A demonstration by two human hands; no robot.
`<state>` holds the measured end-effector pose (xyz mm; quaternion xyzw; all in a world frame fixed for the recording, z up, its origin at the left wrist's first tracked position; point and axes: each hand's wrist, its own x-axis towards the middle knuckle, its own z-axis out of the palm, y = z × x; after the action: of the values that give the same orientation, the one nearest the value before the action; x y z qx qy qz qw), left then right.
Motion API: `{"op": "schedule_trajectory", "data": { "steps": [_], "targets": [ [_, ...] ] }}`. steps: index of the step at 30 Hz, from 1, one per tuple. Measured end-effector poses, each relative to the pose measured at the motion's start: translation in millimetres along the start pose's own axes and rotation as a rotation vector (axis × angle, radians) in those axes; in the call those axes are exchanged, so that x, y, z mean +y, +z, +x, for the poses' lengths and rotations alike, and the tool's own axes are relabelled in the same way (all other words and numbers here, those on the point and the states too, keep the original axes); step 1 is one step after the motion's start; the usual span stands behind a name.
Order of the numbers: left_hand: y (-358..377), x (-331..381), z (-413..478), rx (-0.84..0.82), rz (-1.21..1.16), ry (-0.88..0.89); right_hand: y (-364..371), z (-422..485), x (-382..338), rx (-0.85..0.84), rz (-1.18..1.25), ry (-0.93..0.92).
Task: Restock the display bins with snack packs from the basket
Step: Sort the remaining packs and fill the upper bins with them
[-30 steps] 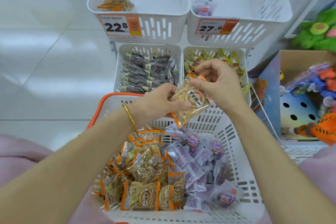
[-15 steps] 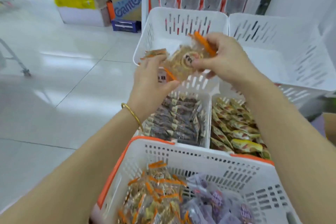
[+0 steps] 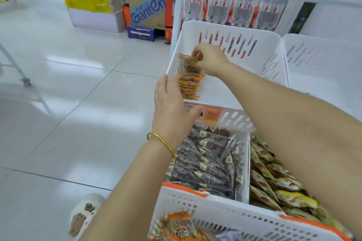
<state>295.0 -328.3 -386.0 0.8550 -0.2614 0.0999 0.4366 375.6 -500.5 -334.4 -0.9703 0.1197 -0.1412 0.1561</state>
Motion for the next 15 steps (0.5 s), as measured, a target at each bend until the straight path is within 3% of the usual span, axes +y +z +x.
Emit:
{"op": "schedule_trajectory", "data": {
  "steps": [3, 6, 10, 15],
  "targets": [
    [-1.9, -1.8, -0.6, -0.003, -0.021, -0.001, -3.0, -4.0, 6.9, -0.187, 0.336, 0.132],
    [-3.7, 0.0, -3.8, -0.010, -0.031, 0.001, -7.3, -11.0, 12.5, -0.267, 0.436, 0.164],
    [-6.1, 6.6, -8.3, 0.041, -0.037, 0.010, -19.3, -31.7, 13.2, -0.186, 0.455, 0.154],
    [0.6, 38.9, -55.9, 0.263, -0.006, 0.086, -56.9, -128.2, 2.6, 0.047, 0.514, -0.027]
  ]
}}
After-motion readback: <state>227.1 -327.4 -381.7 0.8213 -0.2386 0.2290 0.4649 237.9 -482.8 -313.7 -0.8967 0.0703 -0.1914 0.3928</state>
